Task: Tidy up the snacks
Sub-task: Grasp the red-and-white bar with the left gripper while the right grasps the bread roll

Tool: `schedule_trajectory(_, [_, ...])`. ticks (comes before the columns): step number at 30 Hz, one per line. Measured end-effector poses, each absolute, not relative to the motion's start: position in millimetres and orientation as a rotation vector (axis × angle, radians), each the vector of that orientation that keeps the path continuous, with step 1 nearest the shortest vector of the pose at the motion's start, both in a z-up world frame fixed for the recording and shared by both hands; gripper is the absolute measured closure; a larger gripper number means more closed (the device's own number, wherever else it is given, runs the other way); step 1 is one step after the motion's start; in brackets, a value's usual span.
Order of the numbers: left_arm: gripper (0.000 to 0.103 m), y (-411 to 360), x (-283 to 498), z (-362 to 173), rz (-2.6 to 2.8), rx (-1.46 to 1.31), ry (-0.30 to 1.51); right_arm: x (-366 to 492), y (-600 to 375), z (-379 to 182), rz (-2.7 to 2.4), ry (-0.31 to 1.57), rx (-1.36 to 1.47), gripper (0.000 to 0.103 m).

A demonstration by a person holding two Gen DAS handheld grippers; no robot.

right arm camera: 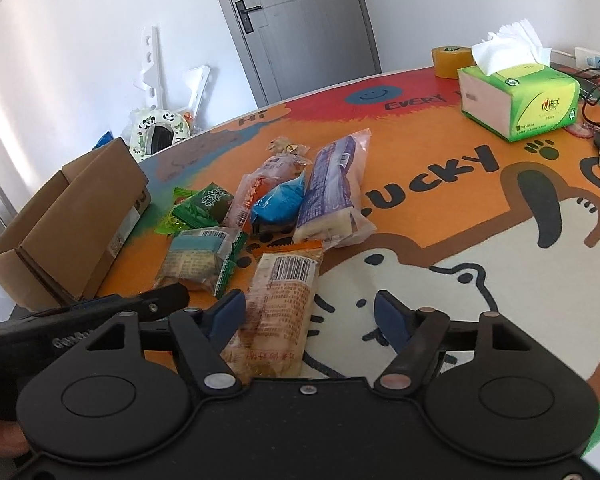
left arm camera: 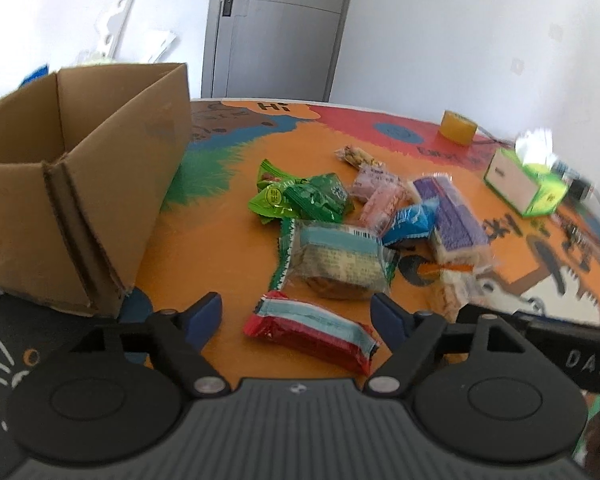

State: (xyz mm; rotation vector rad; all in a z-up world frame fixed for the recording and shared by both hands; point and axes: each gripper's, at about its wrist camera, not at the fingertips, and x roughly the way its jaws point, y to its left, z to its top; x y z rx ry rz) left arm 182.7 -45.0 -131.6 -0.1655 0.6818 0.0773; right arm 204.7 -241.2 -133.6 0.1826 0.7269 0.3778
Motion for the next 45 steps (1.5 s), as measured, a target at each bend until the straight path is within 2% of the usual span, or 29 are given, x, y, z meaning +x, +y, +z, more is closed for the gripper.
schedule_trajectory(13, [0.024, -34, 159, -131, 0.108, -0.154, 0.681, 197, -236, -134, 0.387, 0.718, 0.184, 0.031])
schedule_trajectory(15, [0.029, -31, 155, -130, 0.098, -0.170, 0.674, 195, -234, -134, 0.401, 0.719, 0.185, 0.032])
schedule_trajectory(17, [0.045, -30, 153, -128, 0.076, -0.187, 0.669, 194, -231, -133, 0.417, 0.721, 0.183, 0.039])
schedule_trajectory(20, [0.054, -31, 154, -128, 0.051, -0.191, 0.665, 193, -226, -134, 0.429, 0.721, 0.171, 0.046])
schedule_trajectory(26, [0.054, -35, 167, -129, 0.056, -0.187, 0.670, 195, -225, -133, 0.429, 0.722, 0.154, 0.060])
schedule_trajectory(35, [0.052, -47, 173, -134, 0.052, -0.118, 0.648, 193, -230, -133, 0.412, 0.722, 0.150, 0.059])
schedule_trajectory(37, [0.056, -48, 172, -135, 0.057, -0.099, 0.645, 192, -228, -133, 0.411, 0.719, 0.139, 0.059])
schedule_trajectory(40, [0.075, -44, 170, -135, 0.075, -0.088, 0.643, 191, -227, -134, 0.421, 0.717, 0.141, 0.060])
schedule_trajectory(41, [0.081, -41, 169, -135, 0.073, -0.097, 0.644, 190, -227, -134, 0.422, 0.715, 0.142, 0.066])
schedule_trajectory(45, [0.084, -33, 165, -131, 0.057, -0.131, 0.655, 188, -224, -134, 0.455, 0.707, 0.167, 0.067])
